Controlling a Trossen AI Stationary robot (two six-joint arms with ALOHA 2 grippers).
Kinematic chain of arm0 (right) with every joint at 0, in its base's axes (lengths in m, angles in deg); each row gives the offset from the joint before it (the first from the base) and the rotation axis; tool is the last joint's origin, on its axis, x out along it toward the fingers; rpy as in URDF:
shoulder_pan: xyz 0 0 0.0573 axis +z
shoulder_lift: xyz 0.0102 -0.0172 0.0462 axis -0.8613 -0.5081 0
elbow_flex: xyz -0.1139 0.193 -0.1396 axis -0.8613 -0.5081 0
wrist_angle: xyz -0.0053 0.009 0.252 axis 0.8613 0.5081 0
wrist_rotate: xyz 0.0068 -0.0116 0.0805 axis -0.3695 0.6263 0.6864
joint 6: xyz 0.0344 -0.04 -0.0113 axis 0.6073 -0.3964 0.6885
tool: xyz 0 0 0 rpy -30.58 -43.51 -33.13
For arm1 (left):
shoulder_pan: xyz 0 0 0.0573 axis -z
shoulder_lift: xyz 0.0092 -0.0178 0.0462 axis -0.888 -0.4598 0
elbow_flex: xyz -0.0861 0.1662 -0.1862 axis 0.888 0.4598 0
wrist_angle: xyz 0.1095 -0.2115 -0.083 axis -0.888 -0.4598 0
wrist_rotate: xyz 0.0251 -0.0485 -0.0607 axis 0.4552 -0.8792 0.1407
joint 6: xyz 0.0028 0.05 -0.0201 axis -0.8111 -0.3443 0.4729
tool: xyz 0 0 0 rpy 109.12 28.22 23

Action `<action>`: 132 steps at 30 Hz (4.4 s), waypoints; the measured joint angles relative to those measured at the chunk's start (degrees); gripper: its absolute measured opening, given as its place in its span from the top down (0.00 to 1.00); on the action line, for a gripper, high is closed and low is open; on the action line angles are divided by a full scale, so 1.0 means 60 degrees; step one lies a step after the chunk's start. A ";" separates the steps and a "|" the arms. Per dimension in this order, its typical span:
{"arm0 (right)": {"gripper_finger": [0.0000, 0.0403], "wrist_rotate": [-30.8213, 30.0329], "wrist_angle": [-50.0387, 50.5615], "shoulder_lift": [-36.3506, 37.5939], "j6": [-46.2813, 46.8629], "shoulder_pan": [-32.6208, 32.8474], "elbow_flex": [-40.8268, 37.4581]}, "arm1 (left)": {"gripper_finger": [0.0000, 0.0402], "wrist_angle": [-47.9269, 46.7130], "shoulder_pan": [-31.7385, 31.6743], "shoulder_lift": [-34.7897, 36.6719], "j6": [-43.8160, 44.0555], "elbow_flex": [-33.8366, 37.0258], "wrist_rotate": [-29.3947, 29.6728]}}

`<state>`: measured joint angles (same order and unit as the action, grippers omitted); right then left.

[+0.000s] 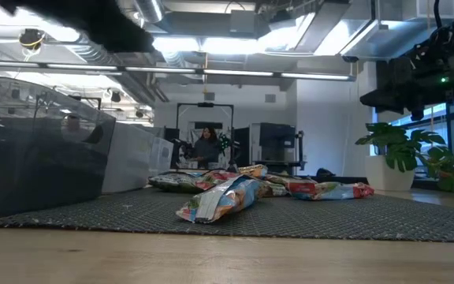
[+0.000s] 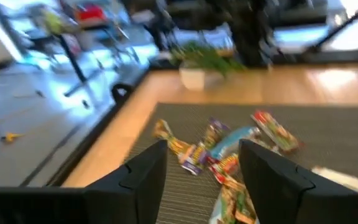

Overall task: Pick and place Granola Bars by type
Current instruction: Put the yellow granola bar into the transparent bin

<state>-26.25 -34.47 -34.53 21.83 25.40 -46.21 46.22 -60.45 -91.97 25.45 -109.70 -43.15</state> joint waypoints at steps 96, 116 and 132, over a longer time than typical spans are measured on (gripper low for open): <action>0.87 0.0338 0.0069 -0.0109 -0.0505 0.0004 0.0000 | 0.41 -0.4299 -0.1869 -1.0454 -0.1678 -0.5887 -0.3472; 0.87 0.0361 0.0066 -0.0189 -0.0543 0.0004 0.0000 | 0.68 -0.4341 -0.1804 -1.0574 -0.2236 -0.6141 -0.3080; 0.87 0.0361 0.0066 -0.0189 -0.0543 0.0004 0.0000 | 0.74 -0.5559 -0.1610 -1.0491 -0.2588 -0.7208 -0.2538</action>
<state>-24.09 -34.08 -35.66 18.58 25.42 -46.21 12.86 -70.11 -154.91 9.92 -152.95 -58.38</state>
